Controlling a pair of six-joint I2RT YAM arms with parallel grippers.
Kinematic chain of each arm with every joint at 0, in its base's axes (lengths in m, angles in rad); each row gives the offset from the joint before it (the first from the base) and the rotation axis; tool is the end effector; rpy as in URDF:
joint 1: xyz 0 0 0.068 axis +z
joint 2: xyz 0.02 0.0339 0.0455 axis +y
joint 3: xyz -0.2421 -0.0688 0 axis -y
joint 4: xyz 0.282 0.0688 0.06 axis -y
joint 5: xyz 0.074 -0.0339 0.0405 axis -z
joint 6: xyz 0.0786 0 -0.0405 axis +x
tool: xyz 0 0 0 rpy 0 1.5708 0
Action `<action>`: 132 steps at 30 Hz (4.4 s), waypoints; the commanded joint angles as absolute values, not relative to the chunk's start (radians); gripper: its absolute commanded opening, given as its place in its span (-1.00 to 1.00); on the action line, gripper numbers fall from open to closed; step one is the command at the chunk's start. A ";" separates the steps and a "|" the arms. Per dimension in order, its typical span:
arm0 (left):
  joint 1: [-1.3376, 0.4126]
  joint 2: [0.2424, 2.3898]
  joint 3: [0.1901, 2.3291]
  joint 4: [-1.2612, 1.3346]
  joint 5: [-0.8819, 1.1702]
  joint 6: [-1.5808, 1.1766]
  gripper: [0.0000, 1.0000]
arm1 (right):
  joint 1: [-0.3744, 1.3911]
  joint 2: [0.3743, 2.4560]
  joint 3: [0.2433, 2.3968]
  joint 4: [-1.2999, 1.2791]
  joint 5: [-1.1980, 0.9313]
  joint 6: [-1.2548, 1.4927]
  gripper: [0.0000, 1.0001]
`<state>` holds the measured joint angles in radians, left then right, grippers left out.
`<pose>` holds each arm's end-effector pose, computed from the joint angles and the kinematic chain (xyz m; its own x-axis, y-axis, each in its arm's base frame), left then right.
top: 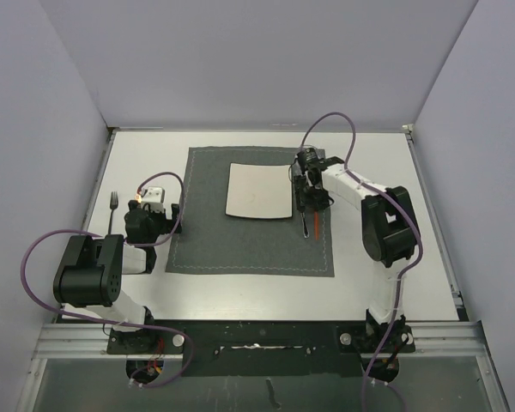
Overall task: Set the dinner table for one person
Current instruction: Adjust the knife on the napkin.
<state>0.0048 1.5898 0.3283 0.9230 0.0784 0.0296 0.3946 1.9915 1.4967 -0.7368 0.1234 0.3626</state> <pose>0.3113 -0.0047 0.0546 -0.3299 0.0279 -0.9436 0.0789 0.9969 0.0019 0.4156 0.1626 0.1100 -0.9359 -0.0084 -0.3523 -0.0126 0.9999 0.0095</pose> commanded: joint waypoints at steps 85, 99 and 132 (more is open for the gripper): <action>0.010 1.603 0.356 0.962 0.075 0.017 0.96 | 0.456 2.147 1.601 -0.817 0.206 0.428 -0.48; 0.010 1.604 0.356 0.962 0.075 0.017 0.96 | 0.460 2.084 1.544 -0.831 0.212 0.431 -0.50; 0.011 1.605 0.356 0.963 0.075 0.017 0.96 | 0.488 1.967 1.503 -0.863 0.200 0.420 -0.19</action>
